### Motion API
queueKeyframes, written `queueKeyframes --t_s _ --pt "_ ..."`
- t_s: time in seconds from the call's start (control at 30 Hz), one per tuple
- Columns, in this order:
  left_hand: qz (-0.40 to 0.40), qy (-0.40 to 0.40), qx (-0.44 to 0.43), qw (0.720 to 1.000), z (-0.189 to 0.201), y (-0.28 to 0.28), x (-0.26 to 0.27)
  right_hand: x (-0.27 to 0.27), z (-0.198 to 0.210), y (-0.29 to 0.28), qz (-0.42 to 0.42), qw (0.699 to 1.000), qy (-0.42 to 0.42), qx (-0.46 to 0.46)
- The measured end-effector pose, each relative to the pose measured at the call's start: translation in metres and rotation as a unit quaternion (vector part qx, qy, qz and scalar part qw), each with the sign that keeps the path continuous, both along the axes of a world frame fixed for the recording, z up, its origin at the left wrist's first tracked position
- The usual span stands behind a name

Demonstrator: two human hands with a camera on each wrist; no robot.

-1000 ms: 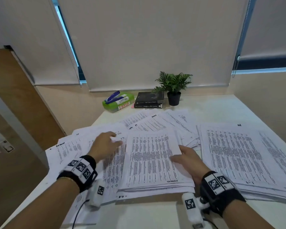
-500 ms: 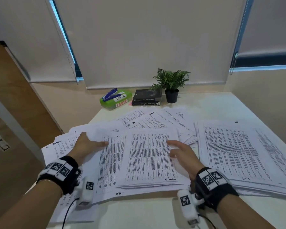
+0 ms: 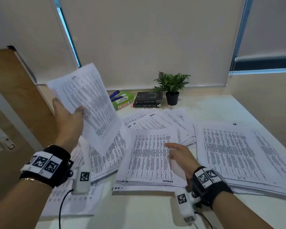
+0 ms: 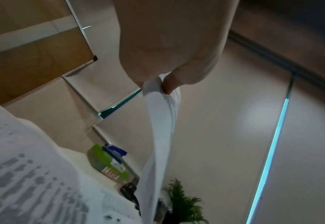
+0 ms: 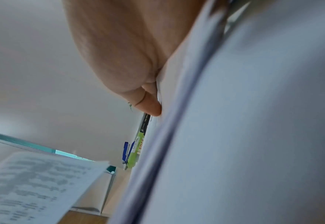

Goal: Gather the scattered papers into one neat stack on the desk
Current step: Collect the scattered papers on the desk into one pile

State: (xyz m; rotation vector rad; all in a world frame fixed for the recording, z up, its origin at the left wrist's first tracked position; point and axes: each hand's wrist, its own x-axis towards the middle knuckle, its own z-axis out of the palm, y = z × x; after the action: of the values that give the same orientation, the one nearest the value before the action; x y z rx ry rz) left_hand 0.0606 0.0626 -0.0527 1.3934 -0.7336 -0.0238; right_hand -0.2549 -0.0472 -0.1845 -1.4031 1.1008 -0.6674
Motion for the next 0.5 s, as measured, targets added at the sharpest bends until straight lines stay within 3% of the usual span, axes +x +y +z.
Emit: queueKeyframes --t_s 0.1,0.3,0.4,0.5 --pt "-0.054 0.028 -0.011 0.998 0.011 -0.003 -0.017 0.001 0.005 0.004 0.001 1.000 0.002 0.008" --pt "-0.142 0.062 0.146 0.977 -0.025 -0.018 -0.051 0.000 0.006 0.001 -0.036 0.995 -0.066 0.065" --pt "-0.173 0.032 0.256 0.950 -0.060 -0.027 -0.065 -0.002 0.006 -0.002 -0.040 0.992 -0.078 0.088" --pt "-0.203 -0.018 0.384 0.900 -0.085 -0.034 -0.069 -0.002 -0.005 -0.010 0.006 0.980 -0.161 0.118"
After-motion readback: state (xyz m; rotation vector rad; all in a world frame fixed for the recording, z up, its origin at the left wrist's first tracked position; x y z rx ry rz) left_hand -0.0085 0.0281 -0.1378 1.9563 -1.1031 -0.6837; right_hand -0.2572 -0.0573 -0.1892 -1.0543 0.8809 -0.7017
